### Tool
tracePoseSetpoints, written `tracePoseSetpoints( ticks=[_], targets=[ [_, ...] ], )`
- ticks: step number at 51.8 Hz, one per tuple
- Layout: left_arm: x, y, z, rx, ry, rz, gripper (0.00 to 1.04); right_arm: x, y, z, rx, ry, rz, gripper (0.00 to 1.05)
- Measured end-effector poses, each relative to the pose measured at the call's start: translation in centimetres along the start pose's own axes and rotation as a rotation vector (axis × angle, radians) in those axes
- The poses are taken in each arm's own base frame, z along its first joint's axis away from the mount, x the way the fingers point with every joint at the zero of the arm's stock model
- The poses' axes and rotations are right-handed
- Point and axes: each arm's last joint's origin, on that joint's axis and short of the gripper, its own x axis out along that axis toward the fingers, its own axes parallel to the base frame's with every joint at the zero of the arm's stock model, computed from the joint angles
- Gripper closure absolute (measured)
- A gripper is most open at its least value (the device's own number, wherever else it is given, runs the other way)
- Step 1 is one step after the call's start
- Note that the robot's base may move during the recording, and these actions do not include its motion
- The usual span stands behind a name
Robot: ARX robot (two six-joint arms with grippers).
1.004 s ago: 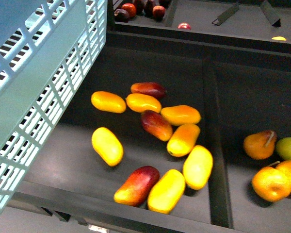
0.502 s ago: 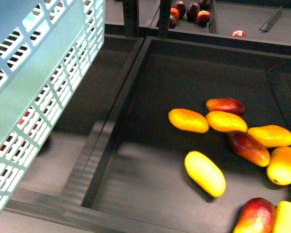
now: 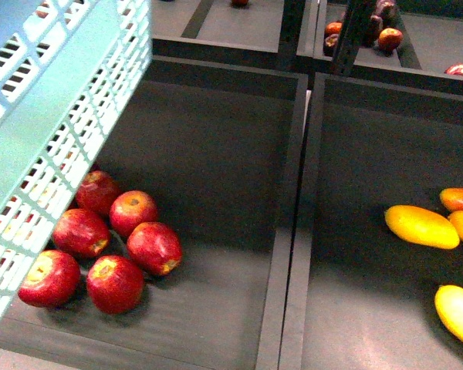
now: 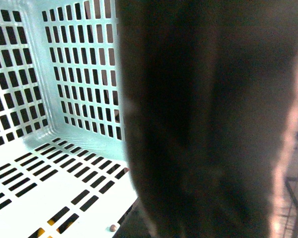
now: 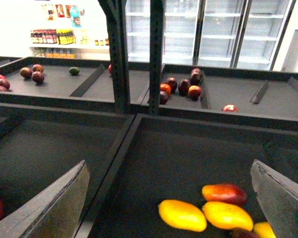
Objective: Pick mango and avocado into basket
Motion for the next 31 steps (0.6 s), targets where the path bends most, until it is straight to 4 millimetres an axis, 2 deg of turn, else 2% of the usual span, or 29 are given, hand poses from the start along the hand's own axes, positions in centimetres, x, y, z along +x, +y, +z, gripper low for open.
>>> tracePoseSetpoints(
  ticks=[31],
  targets=[
    [-0.02, -0.06, -0.23, -0.004, 0.03, -0.007, 0.99, 0.0, -0.02, -0.01, 0.0, 0.0, -0.006, 0.08]
  ],
)
